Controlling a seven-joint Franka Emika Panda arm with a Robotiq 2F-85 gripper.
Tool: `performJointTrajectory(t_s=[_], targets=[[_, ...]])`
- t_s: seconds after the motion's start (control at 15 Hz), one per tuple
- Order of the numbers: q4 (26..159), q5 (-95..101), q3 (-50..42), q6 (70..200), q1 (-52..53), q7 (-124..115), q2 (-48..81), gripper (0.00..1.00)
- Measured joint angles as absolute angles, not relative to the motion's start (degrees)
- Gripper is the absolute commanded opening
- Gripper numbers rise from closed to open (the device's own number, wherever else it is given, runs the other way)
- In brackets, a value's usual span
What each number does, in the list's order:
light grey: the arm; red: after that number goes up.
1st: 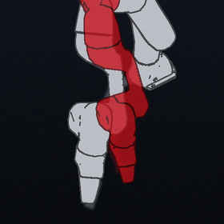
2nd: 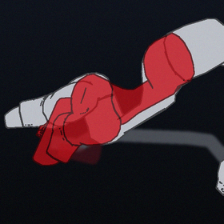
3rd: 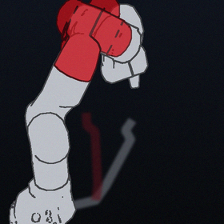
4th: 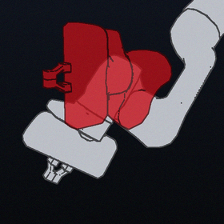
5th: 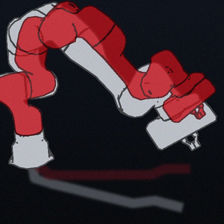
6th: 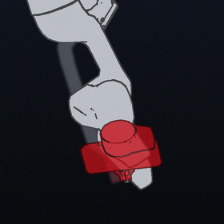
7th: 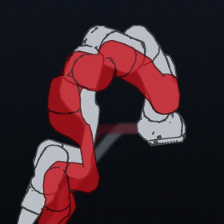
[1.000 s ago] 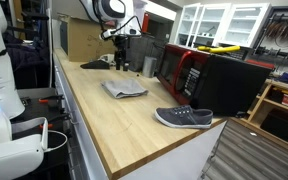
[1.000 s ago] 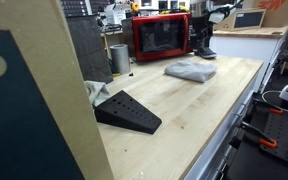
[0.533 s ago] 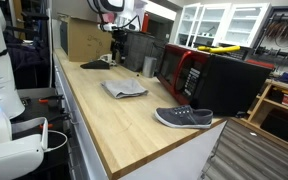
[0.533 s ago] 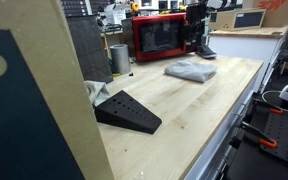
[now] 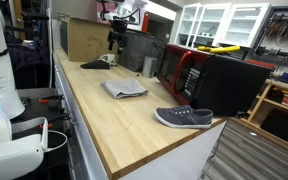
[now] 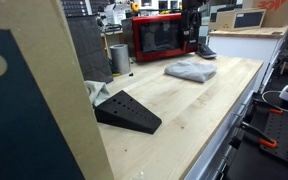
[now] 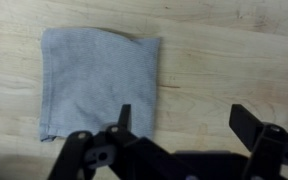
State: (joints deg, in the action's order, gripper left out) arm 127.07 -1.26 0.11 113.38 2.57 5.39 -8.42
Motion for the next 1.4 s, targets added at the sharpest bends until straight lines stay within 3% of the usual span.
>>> performJointTrajectory(t_s=[1.4], targets=[[121.0, -1.3, 1.8, 107.4, 4.3, 5.5, -10.5, 1.0]])
